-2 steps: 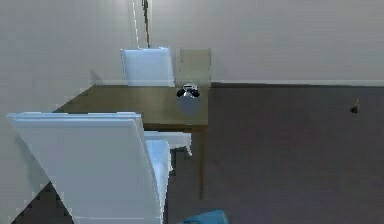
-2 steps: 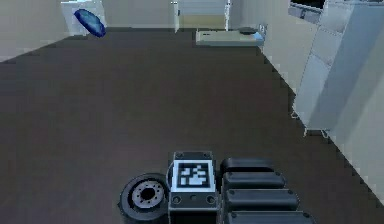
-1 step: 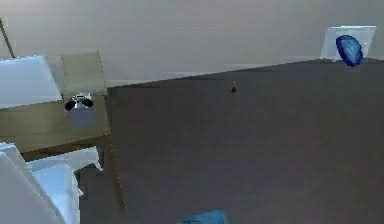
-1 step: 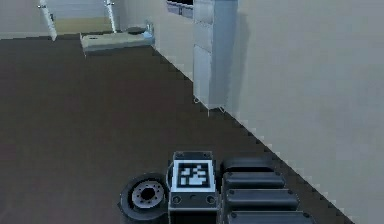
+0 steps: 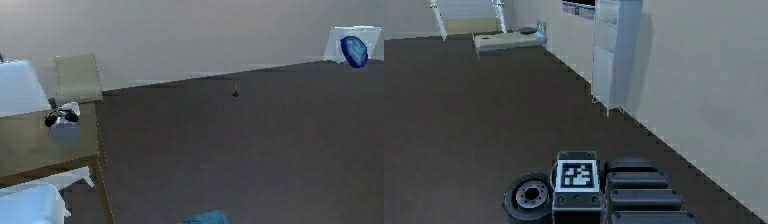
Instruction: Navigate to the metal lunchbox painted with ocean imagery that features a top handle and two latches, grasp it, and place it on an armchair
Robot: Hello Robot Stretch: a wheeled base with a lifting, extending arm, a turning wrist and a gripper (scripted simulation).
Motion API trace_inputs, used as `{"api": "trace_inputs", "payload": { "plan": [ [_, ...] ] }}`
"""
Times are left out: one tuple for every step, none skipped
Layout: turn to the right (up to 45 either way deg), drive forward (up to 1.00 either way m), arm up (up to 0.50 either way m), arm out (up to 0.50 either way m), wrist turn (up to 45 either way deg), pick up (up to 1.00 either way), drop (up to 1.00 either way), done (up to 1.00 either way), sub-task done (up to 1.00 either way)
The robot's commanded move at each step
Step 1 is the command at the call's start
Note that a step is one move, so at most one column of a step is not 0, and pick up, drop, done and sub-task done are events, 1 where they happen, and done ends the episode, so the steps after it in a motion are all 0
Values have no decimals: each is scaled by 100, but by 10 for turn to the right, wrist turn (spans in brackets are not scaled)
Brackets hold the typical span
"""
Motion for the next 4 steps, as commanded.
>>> {"api": "trace_inputs", "payload": {
  "plan": [
    [30,0,0,0,0,0,0,0,0],
    [0,100,0,0,0,0,0,0,0],
    [330,0,0,0,0,0,0,0,0],
    [0,5,0,0,0,0,0,0,0]
  ]
}}
